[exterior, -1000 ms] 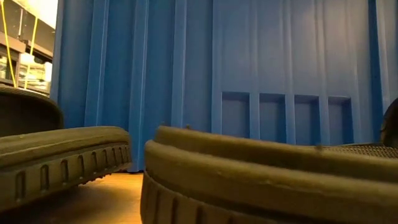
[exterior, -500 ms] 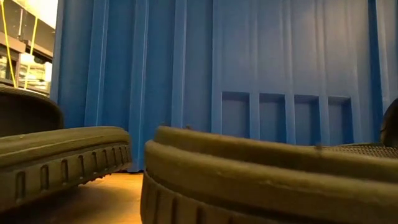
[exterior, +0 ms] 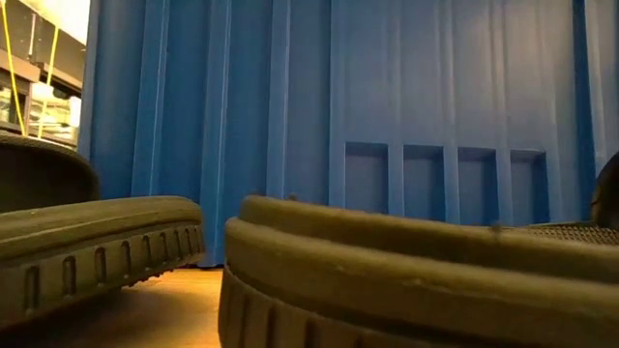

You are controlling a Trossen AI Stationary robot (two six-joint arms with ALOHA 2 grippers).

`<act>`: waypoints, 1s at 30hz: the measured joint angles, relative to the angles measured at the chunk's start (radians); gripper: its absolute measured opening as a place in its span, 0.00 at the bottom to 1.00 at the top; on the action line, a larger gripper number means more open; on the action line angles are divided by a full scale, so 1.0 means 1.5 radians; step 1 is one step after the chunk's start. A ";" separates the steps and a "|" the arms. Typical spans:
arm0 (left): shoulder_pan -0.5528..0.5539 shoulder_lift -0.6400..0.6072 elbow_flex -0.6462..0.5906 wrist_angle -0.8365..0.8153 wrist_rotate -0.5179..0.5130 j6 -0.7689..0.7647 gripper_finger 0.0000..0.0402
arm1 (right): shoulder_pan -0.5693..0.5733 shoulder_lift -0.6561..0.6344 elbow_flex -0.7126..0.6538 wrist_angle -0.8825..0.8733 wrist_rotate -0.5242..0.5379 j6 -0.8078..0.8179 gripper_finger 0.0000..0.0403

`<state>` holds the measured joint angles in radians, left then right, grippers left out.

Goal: Pick and place slides into bin
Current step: Put the black slipper into the bin

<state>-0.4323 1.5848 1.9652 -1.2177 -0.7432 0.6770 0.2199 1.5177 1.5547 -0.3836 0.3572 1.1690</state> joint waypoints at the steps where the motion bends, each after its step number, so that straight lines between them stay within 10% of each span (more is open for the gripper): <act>1: 0.000 0.000 0.000 -0.001 -0.002 0.000 0.00 | -0.003 0.001 0.000 0.000 -0.011 0.000 0.66; 10: -0.002 0.001 0.001 -0.004 -0.042 0.000 0.00 | -0.018 0.009 0.000 -0.022 -0.053 -0.018 0.05; 30: 0.000 0.002 0.001 -0.007 -0.122 -0.044 0.14 | -0.021 0.007 0.000 -0.027 -0.046 -0.047 0.00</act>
<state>-0.4327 1.5875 1.9659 -1.2288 -0.9256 0.6111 0.1886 1.5286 1.5547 -0.4235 0.2874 1.0988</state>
